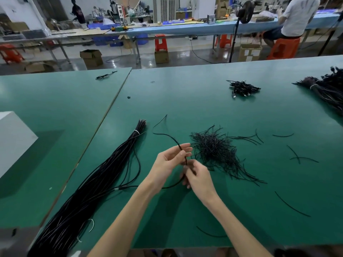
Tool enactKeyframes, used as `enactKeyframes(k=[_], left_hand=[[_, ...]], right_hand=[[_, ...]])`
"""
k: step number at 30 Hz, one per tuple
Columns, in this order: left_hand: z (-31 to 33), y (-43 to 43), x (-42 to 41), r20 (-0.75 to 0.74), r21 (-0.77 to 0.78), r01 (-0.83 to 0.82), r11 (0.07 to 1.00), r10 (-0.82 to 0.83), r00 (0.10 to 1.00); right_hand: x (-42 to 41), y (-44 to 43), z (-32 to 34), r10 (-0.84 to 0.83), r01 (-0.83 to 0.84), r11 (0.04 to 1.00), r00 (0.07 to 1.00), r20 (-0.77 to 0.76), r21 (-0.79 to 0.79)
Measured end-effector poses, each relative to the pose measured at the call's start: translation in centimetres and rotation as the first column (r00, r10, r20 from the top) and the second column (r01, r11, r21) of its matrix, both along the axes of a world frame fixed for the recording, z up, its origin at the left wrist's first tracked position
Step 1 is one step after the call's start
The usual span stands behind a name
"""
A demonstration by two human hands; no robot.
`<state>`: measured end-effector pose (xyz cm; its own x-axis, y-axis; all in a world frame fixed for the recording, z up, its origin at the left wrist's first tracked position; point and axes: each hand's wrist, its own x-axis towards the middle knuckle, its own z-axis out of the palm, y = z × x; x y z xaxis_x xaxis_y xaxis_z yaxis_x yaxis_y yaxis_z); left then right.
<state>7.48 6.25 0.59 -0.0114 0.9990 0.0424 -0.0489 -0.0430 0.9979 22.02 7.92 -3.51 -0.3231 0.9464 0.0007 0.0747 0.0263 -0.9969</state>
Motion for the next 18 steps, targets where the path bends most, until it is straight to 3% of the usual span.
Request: enactKeyframes(k=[3, 6, 9, 13, 18], left_hand=[[0.2, -0.7, -1.3, -0.267, -0.065, -0.042, 0.997, 0.023, 0.963], [0.2, -2.0, -2.9, -0.447, -0.184, 0.123, 0.975, -0.195, 0.873], [0.9, -3.1, -4.7, -0.43, -0.253, 0.229, 0.94, -0.321, 0.844], [1.2, -4.3, -6.9, -0.18, -0.305, 0.387, 0.87, -0.452, 0.874], [0.1, -4.0, -6.8, -0.482, -0.258, 0.194, 0.946, -0.3, 0.823]], right_hand=[[1.0, 0.3, 0.0, -0.151, 0.147, 0.989, 0.976, -0.155, -0.032], [1.4, 0.5, 0.0, -0.238, 0.224, 0.971, 0.94, -0.244, -0.082], [1.3, 0.6, 0.0, -0.316, 0.294, 0.948, 0.905, -0.284, -0.119], [1.3, 0.9, 0.1, -0.382, 0.341, 0.924, 0.856, -0.349, -0.174], [1.2, 1.0, 0.3, -0.386, 0.326, 0.922, 0.824, -0.415, -0.211]])
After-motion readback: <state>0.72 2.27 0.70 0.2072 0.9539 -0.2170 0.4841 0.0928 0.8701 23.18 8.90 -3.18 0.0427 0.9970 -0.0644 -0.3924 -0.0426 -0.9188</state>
